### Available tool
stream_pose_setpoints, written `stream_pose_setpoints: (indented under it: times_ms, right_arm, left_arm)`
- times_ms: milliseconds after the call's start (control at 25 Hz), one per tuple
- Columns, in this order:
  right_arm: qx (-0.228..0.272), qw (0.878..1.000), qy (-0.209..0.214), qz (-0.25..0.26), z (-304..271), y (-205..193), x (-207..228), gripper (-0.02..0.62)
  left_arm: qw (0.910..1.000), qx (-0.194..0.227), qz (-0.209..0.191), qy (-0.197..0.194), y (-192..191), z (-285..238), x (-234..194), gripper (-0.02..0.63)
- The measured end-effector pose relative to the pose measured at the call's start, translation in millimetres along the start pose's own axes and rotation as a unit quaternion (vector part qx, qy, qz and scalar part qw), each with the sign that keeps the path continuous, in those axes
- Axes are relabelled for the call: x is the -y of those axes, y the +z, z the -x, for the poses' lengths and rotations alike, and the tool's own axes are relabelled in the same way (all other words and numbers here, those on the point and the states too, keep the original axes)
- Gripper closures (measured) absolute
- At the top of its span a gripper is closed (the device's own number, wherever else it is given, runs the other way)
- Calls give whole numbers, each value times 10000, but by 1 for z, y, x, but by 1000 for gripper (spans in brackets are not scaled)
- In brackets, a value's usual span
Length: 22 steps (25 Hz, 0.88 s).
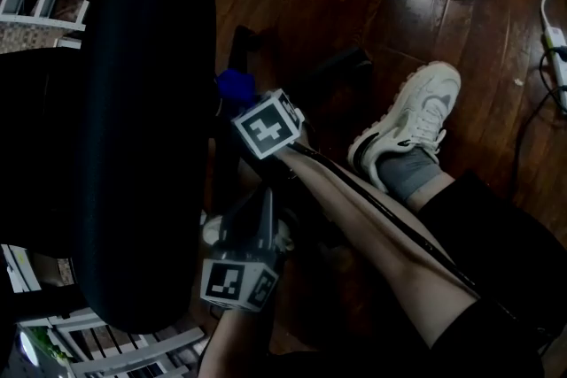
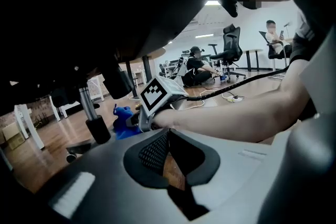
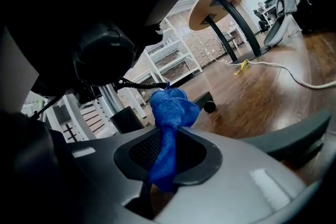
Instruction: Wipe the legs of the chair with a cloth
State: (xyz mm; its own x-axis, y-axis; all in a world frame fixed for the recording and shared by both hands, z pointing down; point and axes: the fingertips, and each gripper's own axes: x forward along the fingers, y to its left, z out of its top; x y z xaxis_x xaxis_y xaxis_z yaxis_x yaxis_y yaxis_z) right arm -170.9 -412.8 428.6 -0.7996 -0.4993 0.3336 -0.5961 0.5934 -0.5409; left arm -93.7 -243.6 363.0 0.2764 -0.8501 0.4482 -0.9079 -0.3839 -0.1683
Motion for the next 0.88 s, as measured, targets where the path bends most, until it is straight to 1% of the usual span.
stream_pose_setpoints:
  times_ms: [80, 160, 240, 320, 440, 560, 720, 880]
  right_arm:
    - [-91, 9999, -67, 30, 4, -5, 8, 503]
    - [-120, 9998, -41, -141, 8, -8, 15, 502]
    - [-130, 9995, -35, -301, 14, -8, 23, 502]
    - [-159, 9993, -89, -319, 19, -7, 32, 502]
    - [-161, 9996, -127, -206, 28, -6, 42, 502]
    - [-251, 9993, -269, -15, 36, -9, 55, 502]
    - [-25, 9995, -313, -65, 47, -4, 72, 500]
    - [5, 9989, -442, -134, 57, -3, 88, 500]
  left_arm:
    - [9999, 107, 80, 95, -3, 0, -6, 600]
    - [9995, 167, 216, 153, -5, 0, -8, 600]
    - [9991, 192, 345, 136, -6, 0, -8, 600]
    - [9988, 194, 441, 109, -8, 0, -6, 600]
    - [9988, 205, 424, 109, -10, 0, -3, 600]
    - [9988, 223, 420, 109, -12, 1, -3, 600]
    - [9984, 242, 495, 123, -13, -1, -4, 600]
    - [9982, 205, 550, 132, -15, -4, -3, 600]
